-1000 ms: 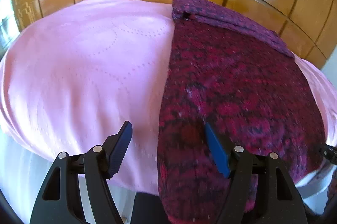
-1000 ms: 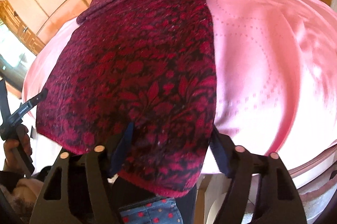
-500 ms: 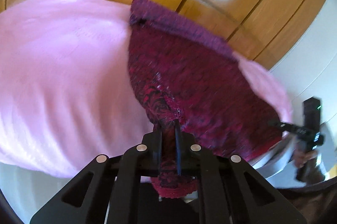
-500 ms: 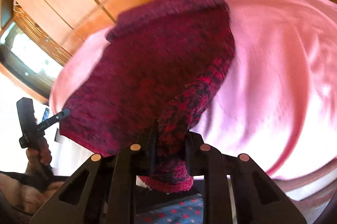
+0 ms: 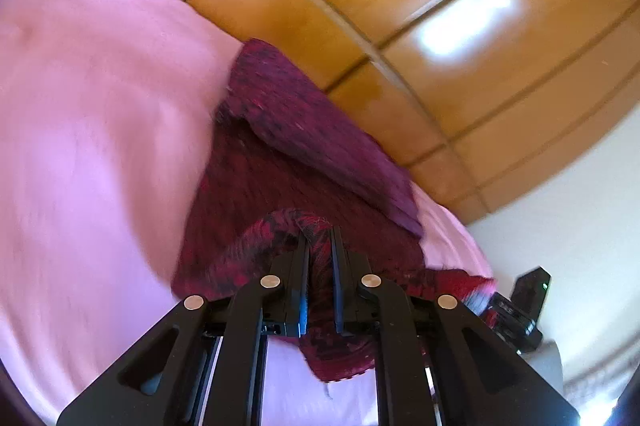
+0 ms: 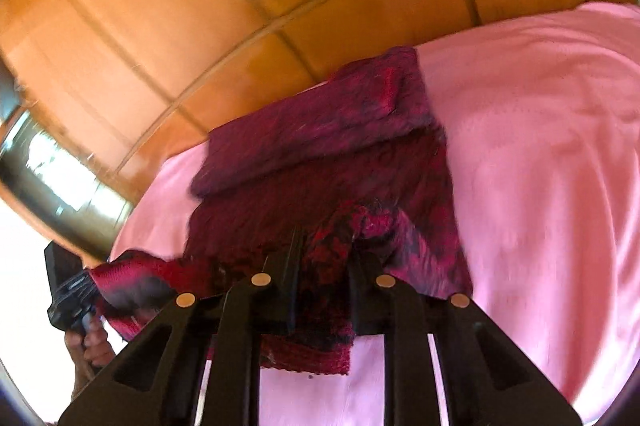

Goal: Fold small clothes

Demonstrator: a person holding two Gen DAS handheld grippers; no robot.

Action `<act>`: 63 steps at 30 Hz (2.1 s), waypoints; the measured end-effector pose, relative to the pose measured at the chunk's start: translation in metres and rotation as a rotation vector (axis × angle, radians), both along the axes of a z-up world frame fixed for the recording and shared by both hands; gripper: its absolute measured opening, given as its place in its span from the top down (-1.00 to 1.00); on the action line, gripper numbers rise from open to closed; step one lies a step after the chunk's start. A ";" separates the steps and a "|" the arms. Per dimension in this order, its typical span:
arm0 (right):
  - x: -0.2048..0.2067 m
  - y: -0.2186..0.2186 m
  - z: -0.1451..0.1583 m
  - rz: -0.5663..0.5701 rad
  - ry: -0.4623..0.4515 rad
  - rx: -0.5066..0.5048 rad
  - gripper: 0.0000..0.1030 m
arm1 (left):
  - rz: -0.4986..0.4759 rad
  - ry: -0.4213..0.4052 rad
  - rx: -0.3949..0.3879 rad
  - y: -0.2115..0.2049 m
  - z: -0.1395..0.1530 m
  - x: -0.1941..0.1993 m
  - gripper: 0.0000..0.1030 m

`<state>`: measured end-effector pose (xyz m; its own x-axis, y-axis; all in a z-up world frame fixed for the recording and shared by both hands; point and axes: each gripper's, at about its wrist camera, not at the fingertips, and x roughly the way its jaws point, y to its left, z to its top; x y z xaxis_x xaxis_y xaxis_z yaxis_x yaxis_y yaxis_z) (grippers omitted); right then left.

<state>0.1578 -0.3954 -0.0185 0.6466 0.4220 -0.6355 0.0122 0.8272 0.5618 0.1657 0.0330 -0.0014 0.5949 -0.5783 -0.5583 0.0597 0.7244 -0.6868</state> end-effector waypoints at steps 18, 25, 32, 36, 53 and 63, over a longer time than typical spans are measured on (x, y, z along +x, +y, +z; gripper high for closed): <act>0.009 -0.052 0.005 -0.071 -0.050 0.142 -0.70 | 0.152 0.034 0.026 0.047 -0.014 0.041 -0.35; -0.022 -0.033 -0.032 0.006 0.053 -0.112 -0.19 | -0.037 0.020 0.142 0.028 -0.043 0.009 -0.35; -0.030 -0.019 -0.033 -0.027 0.062 -0.215 0.67 | -0.065 0.048 0.179 0.008 -0.055 0.011 0.72; -0.056 -0.018 -0.008 -0.015 -0.006 -0.178 0.74 | -0.068 0.026 0.157 0.014 -0.043 -0.005 0.77; -0.170 -0.032 -0.023 0.022 0.110 -0.071 0.75 | -0.102 0.073 0.224 -0.001 -0.041 -0.085 0.69; -0.141 -0.006 0.004 -0.029 -0.012 -0.284 -0.33 | -0.037 -0.178 0.677 -0.042 0.009 -0.063 -0.25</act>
<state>0.0165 -0.4009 -0.0145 0.6642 0.2098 -0.7175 0.0325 0.9508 0.3080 0.1027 -0.0094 0.0079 0.6973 -0.1598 -0.6988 0.1626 0.9847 -0.0629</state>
